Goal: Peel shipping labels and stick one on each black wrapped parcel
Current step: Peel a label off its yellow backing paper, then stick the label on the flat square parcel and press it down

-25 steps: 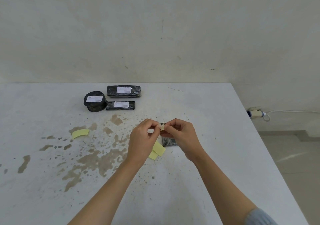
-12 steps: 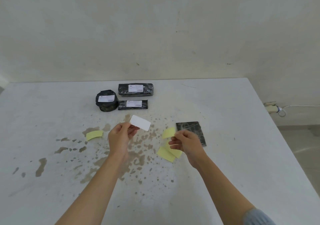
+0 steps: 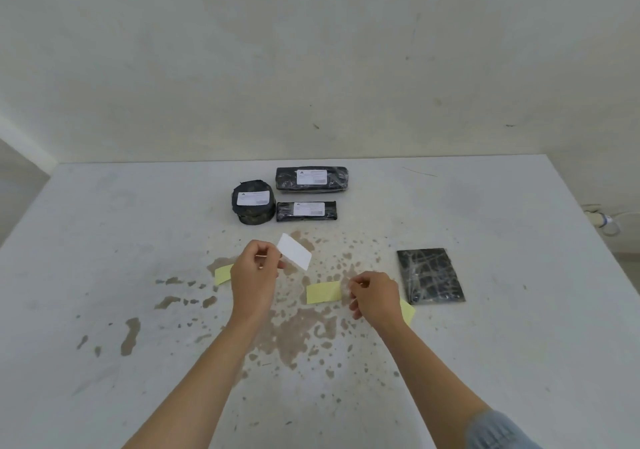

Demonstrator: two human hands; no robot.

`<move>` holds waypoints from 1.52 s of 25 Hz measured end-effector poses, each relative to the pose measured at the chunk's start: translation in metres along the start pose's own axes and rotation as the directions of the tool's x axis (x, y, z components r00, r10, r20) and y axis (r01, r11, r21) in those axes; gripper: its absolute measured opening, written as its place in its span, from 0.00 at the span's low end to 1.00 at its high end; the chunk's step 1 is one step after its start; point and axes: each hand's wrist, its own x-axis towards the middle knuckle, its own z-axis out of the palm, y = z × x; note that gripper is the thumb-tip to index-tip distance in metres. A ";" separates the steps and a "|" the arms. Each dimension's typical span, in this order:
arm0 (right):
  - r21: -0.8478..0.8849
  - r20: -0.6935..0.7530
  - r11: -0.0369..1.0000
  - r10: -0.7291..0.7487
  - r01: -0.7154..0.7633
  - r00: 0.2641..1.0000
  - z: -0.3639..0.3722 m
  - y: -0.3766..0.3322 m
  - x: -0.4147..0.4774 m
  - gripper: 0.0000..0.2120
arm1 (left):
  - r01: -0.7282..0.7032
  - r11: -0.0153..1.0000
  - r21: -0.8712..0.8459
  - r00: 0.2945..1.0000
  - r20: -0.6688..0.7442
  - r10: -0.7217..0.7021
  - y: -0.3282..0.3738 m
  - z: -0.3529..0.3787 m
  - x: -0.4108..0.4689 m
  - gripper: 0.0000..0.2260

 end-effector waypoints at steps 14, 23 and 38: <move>0.612 0.201 0.784 -0.029 -0.103 0.979 -0.108 -0.003 -0.015 0.09 | -0.834 0.379 0.401 0.538 0.441 0.718 0.016 0.105 -0.053 0.09; 0.512 0.106 0.858 -0.022 -0.036 0.994 -0.161 0.034 0.013 0.04 | -0.589 0.769 0.249 0.788 0.389 0.477 0.015 0.156 -0.078 0.11; 0.250 0.117 0.962 -0.138 0.106 0.983 -0.178 0.055 0.045 0.04 | 0.216 0.976 0.007 0.888 0.414 -0.199 0.029 0.181 -0.054 0.03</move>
